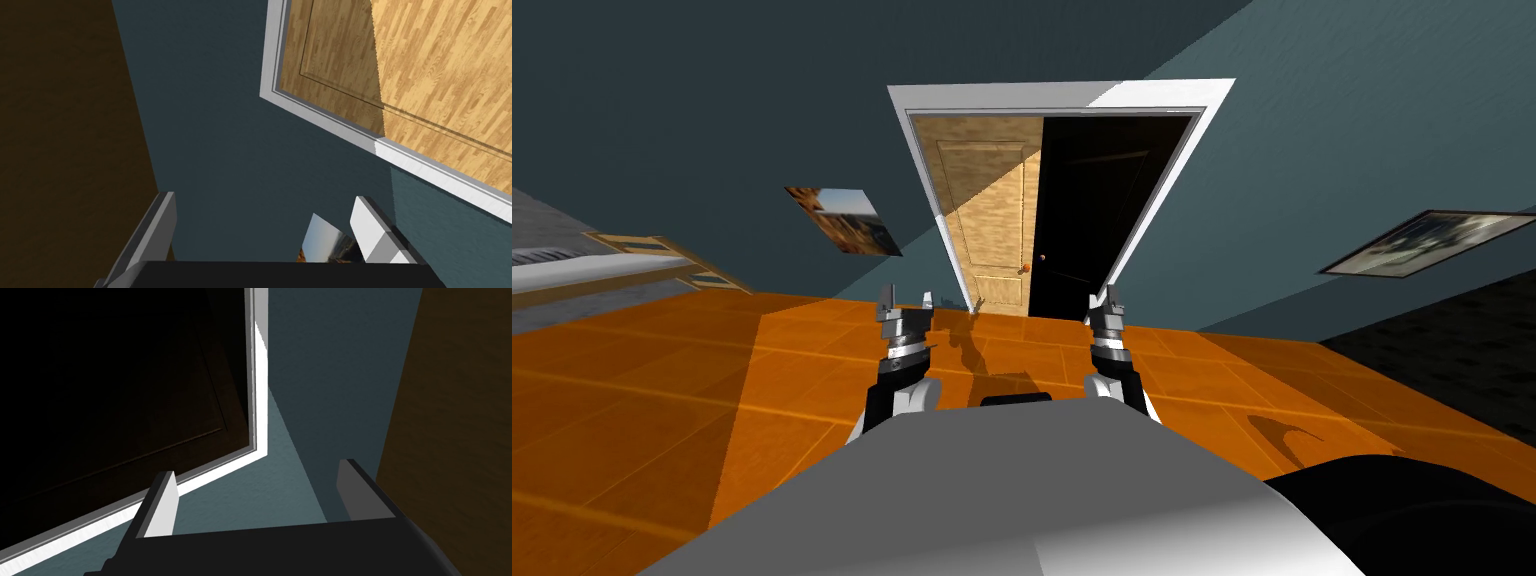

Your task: Push the door open

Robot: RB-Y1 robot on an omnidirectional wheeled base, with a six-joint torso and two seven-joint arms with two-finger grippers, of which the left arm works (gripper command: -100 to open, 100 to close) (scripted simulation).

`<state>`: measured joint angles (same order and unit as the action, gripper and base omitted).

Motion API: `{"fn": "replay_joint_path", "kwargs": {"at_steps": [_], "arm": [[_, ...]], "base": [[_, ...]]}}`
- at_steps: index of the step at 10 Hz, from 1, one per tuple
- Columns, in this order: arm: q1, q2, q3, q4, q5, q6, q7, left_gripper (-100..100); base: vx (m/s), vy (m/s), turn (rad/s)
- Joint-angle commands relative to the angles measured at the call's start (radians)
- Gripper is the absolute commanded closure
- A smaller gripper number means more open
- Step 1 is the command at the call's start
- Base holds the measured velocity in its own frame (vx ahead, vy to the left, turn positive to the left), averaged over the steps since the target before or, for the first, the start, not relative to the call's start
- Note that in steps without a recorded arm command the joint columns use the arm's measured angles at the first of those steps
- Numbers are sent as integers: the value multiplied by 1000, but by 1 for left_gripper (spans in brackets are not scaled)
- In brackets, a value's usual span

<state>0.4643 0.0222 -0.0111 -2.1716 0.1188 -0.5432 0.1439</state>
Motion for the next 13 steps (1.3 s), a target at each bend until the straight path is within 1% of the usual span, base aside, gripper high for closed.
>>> {"fn": "replay_joint_path", "kwargs": {"at_steps": [1, 8, 13], "arm": [[-17, 10, 3, 43, 11, -12, 29, -100], [-81, 36, 1, 204, 53, -45, 140, -100], [-134, 50, 0, 335, 88, -73, 231, -100]], "base": [[101, -6, -48], [93, -20, -74], [98, -15, -82]]}}
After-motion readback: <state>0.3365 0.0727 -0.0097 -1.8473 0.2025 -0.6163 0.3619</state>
